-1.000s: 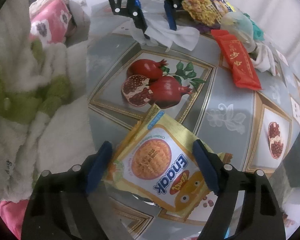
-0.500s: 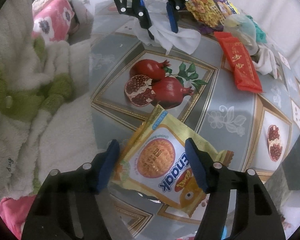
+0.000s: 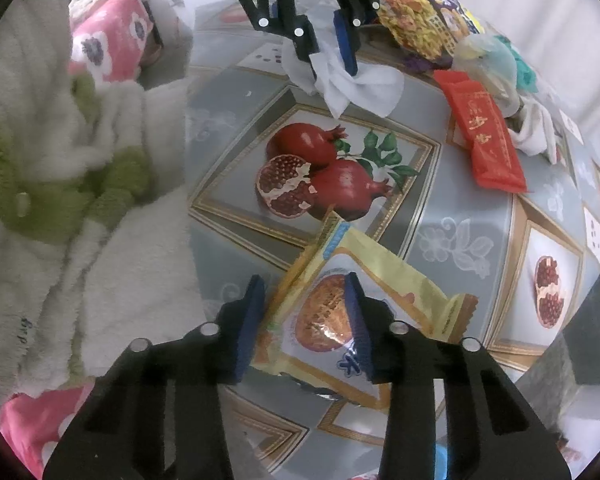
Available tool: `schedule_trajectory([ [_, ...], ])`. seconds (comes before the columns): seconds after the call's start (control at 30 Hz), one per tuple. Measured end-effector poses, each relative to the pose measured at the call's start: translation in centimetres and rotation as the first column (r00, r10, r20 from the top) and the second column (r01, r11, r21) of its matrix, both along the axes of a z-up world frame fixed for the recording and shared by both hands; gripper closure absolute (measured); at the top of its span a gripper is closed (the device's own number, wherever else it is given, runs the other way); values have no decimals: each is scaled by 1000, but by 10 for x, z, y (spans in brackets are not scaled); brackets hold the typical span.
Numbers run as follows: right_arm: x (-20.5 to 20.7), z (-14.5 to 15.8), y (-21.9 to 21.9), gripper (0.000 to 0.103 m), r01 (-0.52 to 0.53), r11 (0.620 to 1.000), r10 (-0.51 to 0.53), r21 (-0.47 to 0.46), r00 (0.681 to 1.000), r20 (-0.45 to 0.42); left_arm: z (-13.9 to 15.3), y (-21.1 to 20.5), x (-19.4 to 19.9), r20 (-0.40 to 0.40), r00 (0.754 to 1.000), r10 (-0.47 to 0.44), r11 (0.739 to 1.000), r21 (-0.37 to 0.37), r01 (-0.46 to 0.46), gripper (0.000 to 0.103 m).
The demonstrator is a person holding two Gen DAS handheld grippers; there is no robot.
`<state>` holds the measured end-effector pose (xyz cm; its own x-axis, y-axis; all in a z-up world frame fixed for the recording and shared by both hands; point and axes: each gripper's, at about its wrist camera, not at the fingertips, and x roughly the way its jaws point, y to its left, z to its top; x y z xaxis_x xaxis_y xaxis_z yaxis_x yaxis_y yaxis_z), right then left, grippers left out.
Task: Collect trash
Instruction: 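Grasp the white tissue with the left gripper while the right gripper grasps the yellow Enaak bag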
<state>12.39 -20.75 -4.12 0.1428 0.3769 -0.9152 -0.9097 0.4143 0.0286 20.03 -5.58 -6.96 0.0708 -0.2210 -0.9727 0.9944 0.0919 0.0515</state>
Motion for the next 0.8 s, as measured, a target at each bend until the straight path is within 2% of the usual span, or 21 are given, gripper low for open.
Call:
schedule_trajectory([
  [0.13, -2, 0, 3, 75, 0, 1000, 0, -4, 1000, -1, 0, -2, -1, 5, 1000, -4, 1000, 3, 4, 87],
  [0.3, -4, 1, 5, 86, 1, 1000, -1, -12, 1000, 1, 0, -4, -1, 8, 1000, -5, 1000, 9, 5, 91],
  [0.8, -9, 8, 5, 96, 2, 999, -1, -40, 999, 38, 6, -7, -6, 8, 1000, -19, 1000, 0, 19, 95],
])
